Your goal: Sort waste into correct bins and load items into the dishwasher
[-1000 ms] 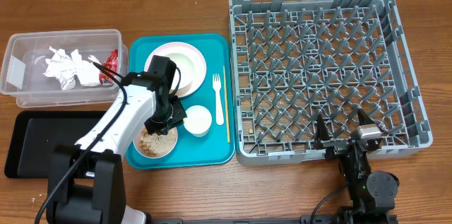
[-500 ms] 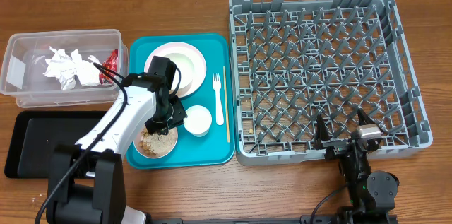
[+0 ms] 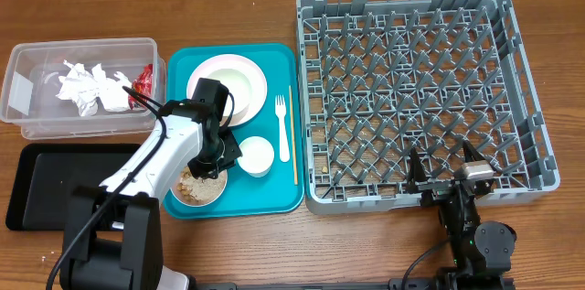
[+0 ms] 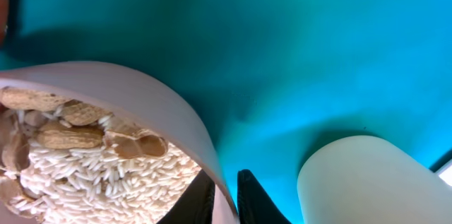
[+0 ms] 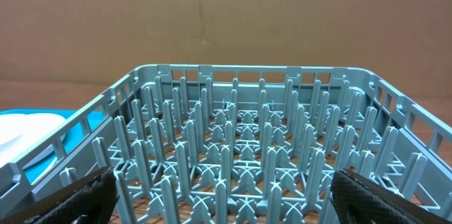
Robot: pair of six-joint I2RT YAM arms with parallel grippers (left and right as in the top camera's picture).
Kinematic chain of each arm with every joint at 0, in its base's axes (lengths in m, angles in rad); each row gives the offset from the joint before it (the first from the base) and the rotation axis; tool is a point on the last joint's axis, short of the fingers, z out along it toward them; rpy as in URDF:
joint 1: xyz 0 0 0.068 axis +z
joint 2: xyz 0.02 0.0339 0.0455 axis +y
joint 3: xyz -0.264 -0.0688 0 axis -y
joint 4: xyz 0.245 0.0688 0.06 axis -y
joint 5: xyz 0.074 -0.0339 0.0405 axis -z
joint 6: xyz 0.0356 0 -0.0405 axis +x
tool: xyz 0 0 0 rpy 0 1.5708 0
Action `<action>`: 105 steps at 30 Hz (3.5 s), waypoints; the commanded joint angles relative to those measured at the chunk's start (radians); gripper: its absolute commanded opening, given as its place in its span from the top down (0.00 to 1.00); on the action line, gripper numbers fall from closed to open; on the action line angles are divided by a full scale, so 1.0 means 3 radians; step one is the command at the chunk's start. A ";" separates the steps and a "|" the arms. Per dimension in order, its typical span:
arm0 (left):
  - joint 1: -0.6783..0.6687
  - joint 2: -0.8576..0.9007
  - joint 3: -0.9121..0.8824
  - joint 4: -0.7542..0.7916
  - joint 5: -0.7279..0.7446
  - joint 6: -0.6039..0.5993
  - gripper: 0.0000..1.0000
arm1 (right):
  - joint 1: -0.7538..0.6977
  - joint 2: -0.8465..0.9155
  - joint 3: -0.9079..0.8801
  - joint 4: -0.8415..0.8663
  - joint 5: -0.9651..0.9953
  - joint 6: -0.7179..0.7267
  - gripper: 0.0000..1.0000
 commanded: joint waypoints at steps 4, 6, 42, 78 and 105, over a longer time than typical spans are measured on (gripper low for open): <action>0.0041 -0.0005 0.0085 -0.0069 -0.0034 -0.0043 0.86 | -0.0011 -0.0032 -0.0036 0.0015 0.0011 0.0011 0.00; 0.0041 -0.0005 0.0085 -0.0094 -0.0036 -0.0027 0.91 | -0.0011 -0.0032 -0.0036 0.0014 0.0010 0.0011 0.00; 0.0409 -0.0051 0.1892 -0.1581 -0.0375 0.1305 0.96 | -0.0011 -0.0032 -0.0036 0.0015 0.0010 0.0010 0.00; 0.3773 -0.0183 0.1138 -0.0641 0.3293 0.2548 0.96 | -0.0011 -0.0032 -0.0036 0.0015 0.0011 0.0011 0.00; 0.4379 -0.0183 0.0148 -0.0217 0.4658 0.3029 0.96 | -0.0011 -0.0032 -0.0036 0.0014 0.0010 0.0010 0.00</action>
